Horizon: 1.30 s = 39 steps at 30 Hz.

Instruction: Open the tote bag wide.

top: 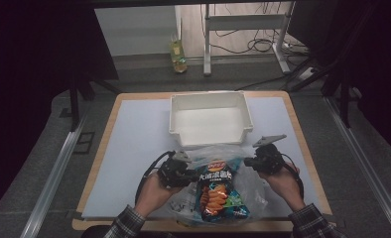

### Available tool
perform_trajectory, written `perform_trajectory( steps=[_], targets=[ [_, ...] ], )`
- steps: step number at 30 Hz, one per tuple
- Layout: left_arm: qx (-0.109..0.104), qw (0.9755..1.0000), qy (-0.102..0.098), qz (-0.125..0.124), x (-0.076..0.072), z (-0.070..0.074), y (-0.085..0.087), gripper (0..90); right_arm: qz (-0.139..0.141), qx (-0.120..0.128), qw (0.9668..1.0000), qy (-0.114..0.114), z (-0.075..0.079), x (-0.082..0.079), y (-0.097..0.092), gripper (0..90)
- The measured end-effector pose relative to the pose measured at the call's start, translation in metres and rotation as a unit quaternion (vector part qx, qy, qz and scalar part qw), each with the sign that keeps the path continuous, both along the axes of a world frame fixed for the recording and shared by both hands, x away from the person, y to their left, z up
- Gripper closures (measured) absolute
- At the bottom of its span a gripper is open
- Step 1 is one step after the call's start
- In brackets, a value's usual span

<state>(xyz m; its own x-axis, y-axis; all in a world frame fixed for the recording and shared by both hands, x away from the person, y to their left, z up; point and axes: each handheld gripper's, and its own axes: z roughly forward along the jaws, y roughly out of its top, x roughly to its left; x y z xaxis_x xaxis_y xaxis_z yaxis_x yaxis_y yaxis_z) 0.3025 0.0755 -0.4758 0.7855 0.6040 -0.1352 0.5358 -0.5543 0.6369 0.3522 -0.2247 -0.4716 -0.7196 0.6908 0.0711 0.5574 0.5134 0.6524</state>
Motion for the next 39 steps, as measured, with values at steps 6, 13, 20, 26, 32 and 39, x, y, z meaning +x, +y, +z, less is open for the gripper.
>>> perform_trajectory(
  steps=[6,13,20,26,32,39],
  targets=[
    [0.061,0.9953,-0.031,0.068,0.034,-0.006,-0.009,76.1,-0.012,-0.024,0.9996,-0.007,0.001,0.022,0.007,88.8],
    [0.097,0.9886,-0.045,0.107,0.059,-0.026,0.0,79.6,-0.028,-0.029,0.9992,0.01,-0.02,0.041,0.01,89.0],
    [0.074,0.9879,-0.011,0.136,0.07,-0.047,0.023,82.9,-0.038,-0.028,0.9982,0.036,-0.04,0.049,0.009,89.1],
    [0.051,0.9897,0.005,0.134,0.065,-0.049,0.041,87.6,-0.042,-0.034,0.998,0.034,-0.039,0.045,0.004,89.3],
    [0.023,0.9904,0.025,0.134,0.055,-0.051,0.06,88.6,-0.046,-0.034,0.9976,0.038,-0.039,0.038,-0.008,89.4],
    [0.017,0.9886,0.07,0.133,0.027,-0.05,0.089,88.8,-0.055,-0.035,0.9971,0.038,-0.038,0.025,-0.027,89.5]
  ],
)
